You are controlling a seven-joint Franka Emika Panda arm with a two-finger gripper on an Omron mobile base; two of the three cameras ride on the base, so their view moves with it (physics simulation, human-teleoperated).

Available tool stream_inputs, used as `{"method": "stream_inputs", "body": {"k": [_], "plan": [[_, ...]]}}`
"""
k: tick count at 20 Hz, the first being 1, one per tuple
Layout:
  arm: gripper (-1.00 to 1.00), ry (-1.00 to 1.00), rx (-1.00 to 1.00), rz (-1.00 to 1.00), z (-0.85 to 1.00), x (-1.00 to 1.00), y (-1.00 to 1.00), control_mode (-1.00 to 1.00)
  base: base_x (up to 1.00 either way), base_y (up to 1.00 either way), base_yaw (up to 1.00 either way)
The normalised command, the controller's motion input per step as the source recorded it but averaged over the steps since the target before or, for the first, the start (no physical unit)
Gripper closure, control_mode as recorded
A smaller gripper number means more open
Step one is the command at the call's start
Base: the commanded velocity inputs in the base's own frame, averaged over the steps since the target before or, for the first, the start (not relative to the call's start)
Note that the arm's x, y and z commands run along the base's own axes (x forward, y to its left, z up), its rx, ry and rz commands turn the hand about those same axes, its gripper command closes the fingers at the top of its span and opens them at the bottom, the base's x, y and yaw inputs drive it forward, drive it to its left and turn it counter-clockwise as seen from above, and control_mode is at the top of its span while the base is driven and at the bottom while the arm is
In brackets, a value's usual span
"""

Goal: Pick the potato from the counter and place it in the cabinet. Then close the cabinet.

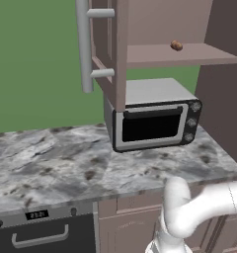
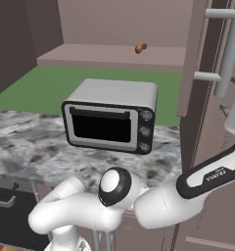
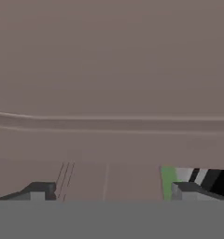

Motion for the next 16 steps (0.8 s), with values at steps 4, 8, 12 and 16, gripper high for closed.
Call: {"method": "stream_inputs", "body": {"k": [4,8,12,16], "plan": [[-1.00,-0.07,0.19,0.00,0.18,0.69,0.10,-1.00,0.00,0.00,0.00],[-1.00,-0.16,0.11,0.02,0.20,0.29,0.33,-1.00,0.00,0.00,0.00],[-1.00,-0.22,0.02,0.07,0.19,0.00,0.57,-1.00,0.00,0.00,0.00],[-1.00,-0.12,0.00,0.13,0.08,0.01,0.90,-1.00,0.00,0.00,0.00]]}}
